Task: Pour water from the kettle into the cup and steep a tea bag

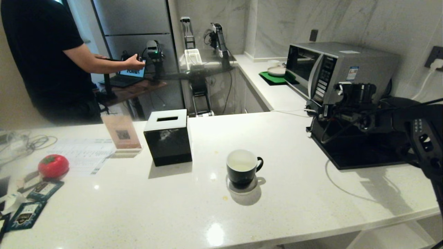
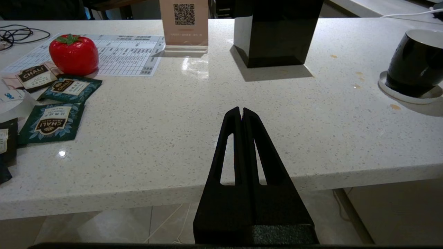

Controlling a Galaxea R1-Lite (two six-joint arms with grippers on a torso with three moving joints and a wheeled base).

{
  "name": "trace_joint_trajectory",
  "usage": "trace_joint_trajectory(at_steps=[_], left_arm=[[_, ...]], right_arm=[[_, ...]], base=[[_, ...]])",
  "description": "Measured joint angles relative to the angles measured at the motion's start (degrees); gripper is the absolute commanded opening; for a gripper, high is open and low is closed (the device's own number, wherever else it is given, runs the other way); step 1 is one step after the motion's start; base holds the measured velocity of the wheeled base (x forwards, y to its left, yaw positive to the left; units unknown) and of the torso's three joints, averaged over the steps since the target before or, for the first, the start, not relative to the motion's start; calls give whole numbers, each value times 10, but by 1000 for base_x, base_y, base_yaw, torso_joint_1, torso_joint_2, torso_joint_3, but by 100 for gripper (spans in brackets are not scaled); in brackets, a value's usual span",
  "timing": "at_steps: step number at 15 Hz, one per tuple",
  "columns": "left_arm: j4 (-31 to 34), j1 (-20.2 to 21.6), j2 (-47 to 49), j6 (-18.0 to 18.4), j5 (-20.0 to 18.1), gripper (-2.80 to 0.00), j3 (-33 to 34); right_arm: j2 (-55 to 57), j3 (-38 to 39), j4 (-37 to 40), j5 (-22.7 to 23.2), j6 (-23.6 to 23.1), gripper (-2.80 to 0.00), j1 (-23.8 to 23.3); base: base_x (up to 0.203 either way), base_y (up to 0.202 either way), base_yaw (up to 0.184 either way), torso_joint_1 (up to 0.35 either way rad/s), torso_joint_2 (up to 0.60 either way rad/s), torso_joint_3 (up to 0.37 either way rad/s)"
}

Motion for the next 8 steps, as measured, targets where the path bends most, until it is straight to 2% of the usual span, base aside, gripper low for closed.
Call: trace_joint_trajectory(at_steps=[8], left_arm=[[0, 0, 0, 0, 0, -280, 0]], right_arm=[[16, 0, -1, 0, 0, 0, 0]], base=[[0, 0, 0, 0, 0, 0]])
